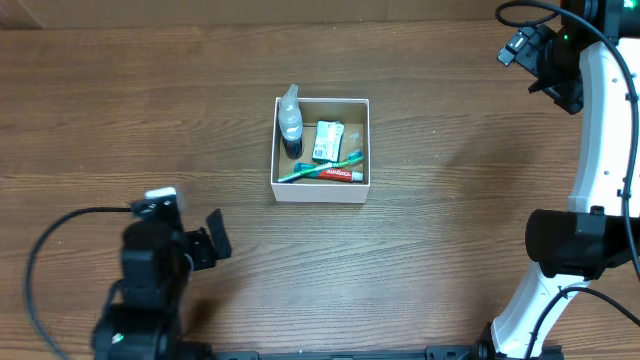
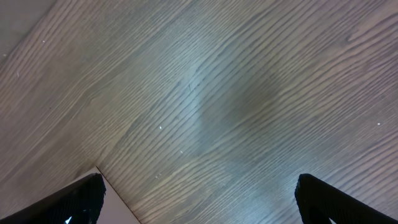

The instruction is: Pack container

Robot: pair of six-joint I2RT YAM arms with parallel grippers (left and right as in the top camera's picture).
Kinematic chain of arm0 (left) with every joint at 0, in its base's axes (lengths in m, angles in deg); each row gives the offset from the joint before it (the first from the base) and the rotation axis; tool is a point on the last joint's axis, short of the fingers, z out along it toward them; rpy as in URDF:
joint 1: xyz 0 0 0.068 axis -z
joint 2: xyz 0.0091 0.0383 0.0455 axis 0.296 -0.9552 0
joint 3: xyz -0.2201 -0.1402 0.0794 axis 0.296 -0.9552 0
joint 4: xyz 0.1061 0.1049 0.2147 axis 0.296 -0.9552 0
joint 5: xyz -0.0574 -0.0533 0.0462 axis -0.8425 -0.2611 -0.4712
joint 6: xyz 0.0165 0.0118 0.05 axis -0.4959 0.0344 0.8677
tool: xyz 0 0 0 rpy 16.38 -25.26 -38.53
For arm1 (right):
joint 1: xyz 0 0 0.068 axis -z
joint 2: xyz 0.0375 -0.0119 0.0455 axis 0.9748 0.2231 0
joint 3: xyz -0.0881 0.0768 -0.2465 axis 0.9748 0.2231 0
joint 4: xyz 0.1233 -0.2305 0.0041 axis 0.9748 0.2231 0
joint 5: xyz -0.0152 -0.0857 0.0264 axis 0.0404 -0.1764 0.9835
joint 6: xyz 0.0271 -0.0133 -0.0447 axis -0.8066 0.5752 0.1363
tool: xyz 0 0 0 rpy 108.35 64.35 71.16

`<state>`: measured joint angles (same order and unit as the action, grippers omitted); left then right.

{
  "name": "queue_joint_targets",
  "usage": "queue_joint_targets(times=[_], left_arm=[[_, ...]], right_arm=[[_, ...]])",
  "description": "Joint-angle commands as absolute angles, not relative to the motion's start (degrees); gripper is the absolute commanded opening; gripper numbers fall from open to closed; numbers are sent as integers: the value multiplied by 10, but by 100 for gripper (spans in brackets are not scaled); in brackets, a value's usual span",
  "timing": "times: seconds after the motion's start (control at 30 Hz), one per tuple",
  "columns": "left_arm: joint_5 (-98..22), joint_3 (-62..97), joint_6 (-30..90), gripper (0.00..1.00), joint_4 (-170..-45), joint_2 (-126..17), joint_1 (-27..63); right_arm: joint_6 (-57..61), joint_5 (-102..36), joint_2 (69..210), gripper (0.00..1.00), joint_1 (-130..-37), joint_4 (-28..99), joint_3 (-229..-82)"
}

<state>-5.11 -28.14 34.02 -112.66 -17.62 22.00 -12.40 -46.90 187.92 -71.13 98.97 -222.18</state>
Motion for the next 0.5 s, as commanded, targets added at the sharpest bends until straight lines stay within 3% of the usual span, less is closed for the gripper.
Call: queue_joint_targets(times=[0.0,0.2,0.47], left_arm=[[-87,-376,302,100,-1053,-169,221],[-114,-440,337,100,-971,-169,221],[-114,-444,347,100,-972,-169,221]], right_arm=[[-124,-469,1874,100,-710,988,-2227],[-124,-469,1874,100,-710,988,-2227],[-124,-469,1874,100,-710,988,-2227]])
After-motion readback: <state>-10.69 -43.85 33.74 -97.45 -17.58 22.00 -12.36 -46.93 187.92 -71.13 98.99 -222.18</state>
